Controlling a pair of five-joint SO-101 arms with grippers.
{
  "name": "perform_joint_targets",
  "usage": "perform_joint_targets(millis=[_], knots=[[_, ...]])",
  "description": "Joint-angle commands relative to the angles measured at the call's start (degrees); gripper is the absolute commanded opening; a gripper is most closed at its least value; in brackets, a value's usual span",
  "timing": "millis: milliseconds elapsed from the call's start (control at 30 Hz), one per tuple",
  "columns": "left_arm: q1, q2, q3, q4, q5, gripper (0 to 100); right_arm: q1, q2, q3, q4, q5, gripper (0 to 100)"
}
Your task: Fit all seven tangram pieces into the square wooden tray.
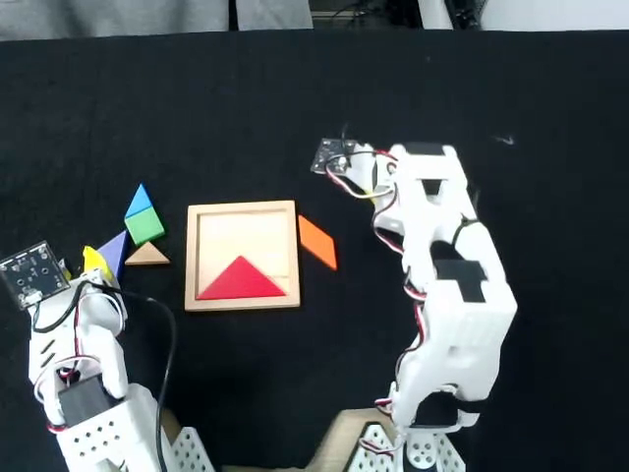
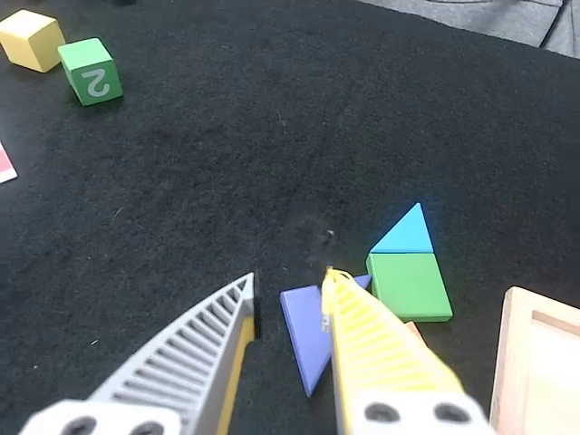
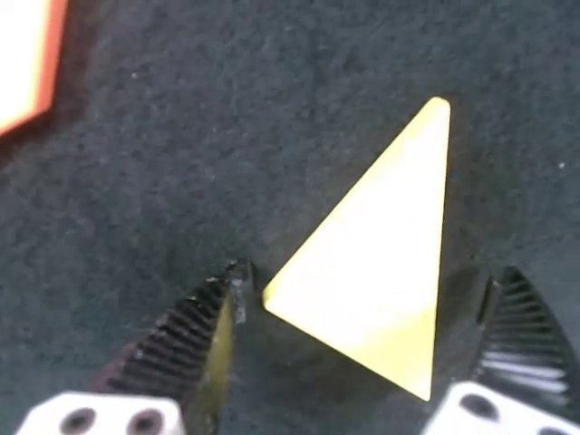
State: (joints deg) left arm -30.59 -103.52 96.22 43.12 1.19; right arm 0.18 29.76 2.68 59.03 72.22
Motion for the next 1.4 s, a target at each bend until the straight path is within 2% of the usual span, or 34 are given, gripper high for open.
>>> perform_joint_targets(millis=[0,433,500,633,733,1167,1367], knots=[[0.84,-0.44,1.19,-1.32,0.44,13,1.49,2.68,-5.23,1.49,0.62,38.4],[0.84,-0.44,1.19,-1.32,0.44,13,3.52,12.53,-17.80,2.90,0.88,37.1],[0.84,-0.44,1.19,-1.32,0.44,13,3.60,14.46,-20.18,3.78,0.88,30.9],[0.84,-0.44,1.19,-1.32,0.44,13,3.60,17.19,-25.45,10.46,0.88,11.5],[0.92,-0.44,1.19,-1.41,0.44,13,3.96,17.36,-29.67,16.09,0.88,3.9],[0.92,-0.44,1.19,-1.41,0.44,13,4.31,17.36,-53.76,41.05,0.62,3.4],[0.84,-0.44,1.19,-1.41,0.44,13,3.25,16.92,-56.22,42.02,-1.85,3.2]])
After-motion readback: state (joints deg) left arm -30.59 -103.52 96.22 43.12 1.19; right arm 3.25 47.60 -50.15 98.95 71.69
